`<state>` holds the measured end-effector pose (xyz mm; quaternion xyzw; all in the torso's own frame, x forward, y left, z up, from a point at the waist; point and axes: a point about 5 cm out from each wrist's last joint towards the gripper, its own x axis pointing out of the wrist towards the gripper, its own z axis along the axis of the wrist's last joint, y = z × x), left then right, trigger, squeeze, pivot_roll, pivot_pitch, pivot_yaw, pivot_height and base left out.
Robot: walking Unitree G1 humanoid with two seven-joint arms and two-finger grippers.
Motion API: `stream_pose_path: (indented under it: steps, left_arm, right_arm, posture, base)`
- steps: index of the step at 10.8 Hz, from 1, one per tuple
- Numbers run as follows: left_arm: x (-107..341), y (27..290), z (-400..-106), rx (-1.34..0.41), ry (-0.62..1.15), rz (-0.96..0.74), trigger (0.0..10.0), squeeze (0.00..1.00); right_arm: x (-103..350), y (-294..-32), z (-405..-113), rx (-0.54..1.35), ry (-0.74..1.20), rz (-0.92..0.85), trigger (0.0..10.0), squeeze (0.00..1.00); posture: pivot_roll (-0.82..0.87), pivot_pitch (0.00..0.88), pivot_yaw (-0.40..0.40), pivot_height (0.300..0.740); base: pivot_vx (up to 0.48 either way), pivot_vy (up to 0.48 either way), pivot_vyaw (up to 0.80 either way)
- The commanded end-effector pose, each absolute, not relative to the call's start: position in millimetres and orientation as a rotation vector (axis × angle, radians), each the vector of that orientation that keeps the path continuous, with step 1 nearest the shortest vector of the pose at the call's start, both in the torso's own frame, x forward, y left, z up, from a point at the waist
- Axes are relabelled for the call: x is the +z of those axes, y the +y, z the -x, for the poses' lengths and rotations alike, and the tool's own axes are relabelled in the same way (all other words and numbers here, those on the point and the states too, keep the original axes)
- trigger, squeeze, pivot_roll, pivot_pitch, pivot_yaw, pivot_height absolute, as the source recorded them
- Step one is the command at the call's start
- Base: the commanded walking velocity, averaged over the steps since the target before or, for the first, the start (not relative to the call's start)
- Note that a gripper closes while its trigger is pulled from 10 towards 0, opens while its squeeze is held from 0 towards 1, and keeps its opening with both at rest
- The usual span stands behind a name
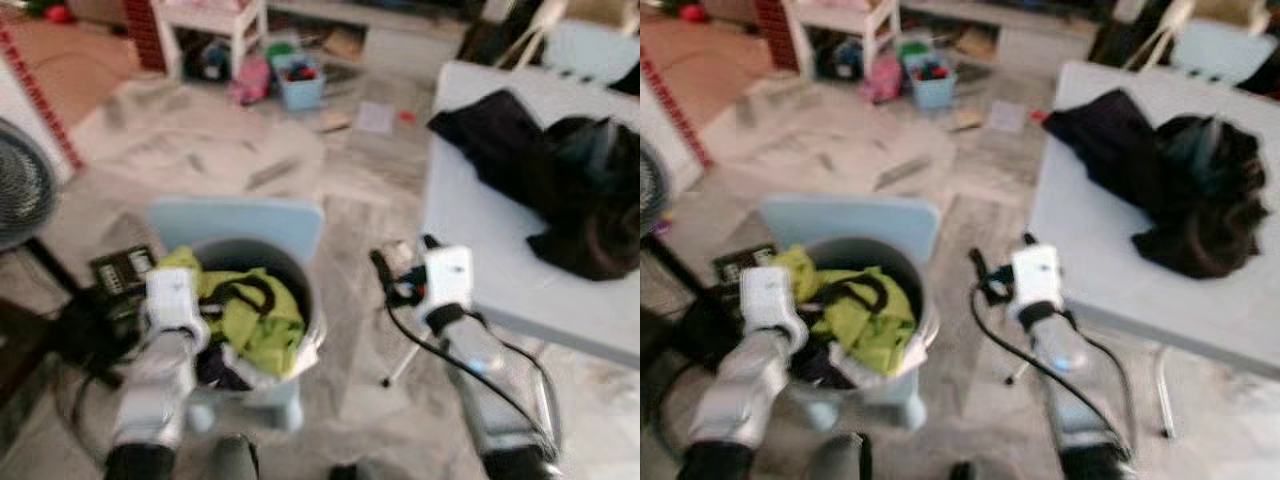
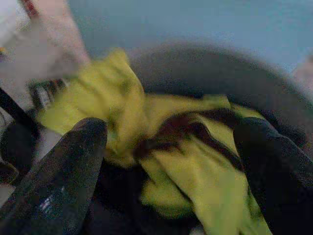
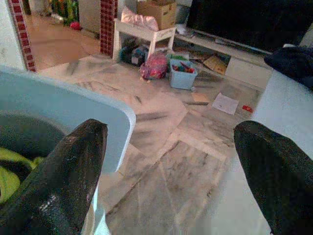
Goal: Hang hanger
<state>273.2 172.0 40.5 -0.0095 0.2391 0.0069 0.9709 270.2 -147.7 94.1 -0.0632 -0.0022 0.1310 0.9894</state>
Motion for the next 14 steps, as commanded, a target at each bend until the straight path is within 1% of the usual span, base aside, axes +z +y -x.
stream_pose_path:
  steps: [1,2,4,5,6,8,10,11,12,14]
  left_arm:
    - [34,163,-273,-0.053,0.55,0.001,10.0,0.0]
    - [33,161,-274,-0.066,0.563,-0.011,10.0,0.0]
    - [32,180,-276,0.005,0.541,-0.128,10.0,0.0]
    - [31,195,-269,0.086,0.526,-0.163,10.0,0.0]
    - [29,206,-260,0.128,0.521,-0.21,10.0,0.0]
    - [18,221,-247,0.15,0.554,-0.21,10.0,0.0]
    - [21,232,-254,0.162,0.5,-0.231,10.0,0.0]
    - [29,235,-260,0.172,0.457,-0.254,10.0,0.0]
    - [42,241,-272,0.211,0.389,-0.268,10.0,0.0]
    - [48,244,-275,0.253,0.341,-0.274,10.0,0.0]
  right_arm:
    - [102,-154,-270,0.247,-0.03,0.137,10.0,0.0]
    - [106,-157,-268,0.246,-0.038,0.146,10.0,0.0]
    - [110,-159,-261,0.272,-0.032,0.159,10.0,0.0]
    - [108,-158,-257,0.291,-0.015,0.17,10.0,0.0]
    - [106,-157,-255,0.298,-0.003,0.171,10.0,0.0]
    - [107,-153,-255,0.318,0.005,0.17,10.0,0.0]
    - [112,-162,-247,0.313,0.014,0.188,10.0,0.0]
    - [113,-170,-239,0.305,0.032,0.197,10.0,0.0]
    - [114,-181,-214,0.326,0.079,0.208,10.0,0.0]
    - [116,-179,-193,0.412,0.115,0.174,10.0,0.0]
  posture:
    - [-0.03,0.108,-0.104,0.74]
    - [-0.05,0.113,-0.107,0.74]
    - [-0.07,0.135,-0.131,0.74]
    - [-0.06,0.143,-0.142,0.74]
    - [-0.05,0.154,-0.153,0.74]
    - [-0.05,0.173,-0.167,0.74]
    - [-0.08,0.192,-0.174,0.74]
    - [-0.1,0.21,-0.185,0.74]
    - [-0.13,0.221,-0.2,0.74]
    - [-0.13,0.219,-0.202,0.74]
  base:
    - [0.0,0.0,0.0]
    - [0.0,0.0,0.0]
    - [0.0,0.0,0.0]
    - [0.0,0.0,0.0]
    - [0.0,0.0,0.0]
    - [0.0,0.0,0.0]
    - [0.0,0.0,0.0]
    - [0.0,0.0,0.0]
    - [0.0,0.0,0.0]
    - [0.0,0.0,0.0]
